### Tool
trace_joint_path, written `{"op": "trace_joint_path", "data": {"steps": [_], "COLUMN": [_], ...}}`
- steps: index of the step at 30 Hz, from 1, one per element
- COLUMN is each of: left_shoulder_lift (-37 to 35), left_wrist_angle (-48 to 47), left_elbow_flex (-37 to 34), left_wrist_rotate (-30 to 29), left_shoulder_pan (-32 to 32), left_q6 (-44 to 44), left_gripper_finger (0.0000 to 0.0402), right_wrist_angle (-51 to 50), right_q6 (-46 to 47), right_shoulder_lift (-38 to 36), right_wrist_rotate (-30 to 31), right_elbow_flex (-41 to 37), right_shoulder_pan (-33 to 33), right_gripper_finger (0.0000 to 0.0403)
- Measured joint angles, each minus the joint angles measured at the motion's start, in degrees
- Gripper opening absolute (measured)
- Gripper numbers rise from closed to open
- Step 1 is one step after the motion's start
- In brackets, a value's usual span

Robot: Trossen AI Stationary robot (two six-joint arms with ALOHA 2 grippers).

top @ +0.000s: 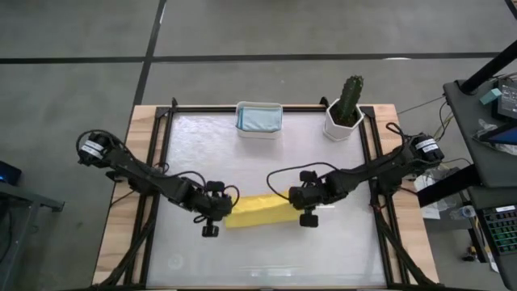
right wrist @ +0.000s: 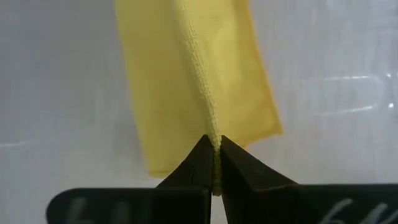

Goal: Fold microfiber towels
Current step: Fold the yellow cloth

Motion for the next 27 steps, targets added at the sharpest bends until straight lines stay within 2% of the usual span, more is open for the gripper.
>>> {"op": "trace_joint_path", "data": {"steps": [17, 27], "left_shoulder_lift": [0.04, 0.07], "left_wrist_angle": [3.82, 4.48], "left_elbow_flex": [-7.18, -7.83], "left_wrist_rotate": [-3.19, -3.17], "left_shoulder_pan": [12.82, 14.05], "left_q6": [4.93, 7.46], "left_gripper_finger": [0.0001, 0.0001], "right_wrist_angle": [4.42, 7.56], "right_q6": [-5.45, -7.51], "right_shoulder_lift": [0.17, 0.17], "right_wrist_rotate": [4.72, 4.69], "right_elbow_flex": [-5.35, -6.81], "right_shoulder_pan": [-8.16, -9.82], "right_gripper_finger": [0.0008, 0.0008]}}
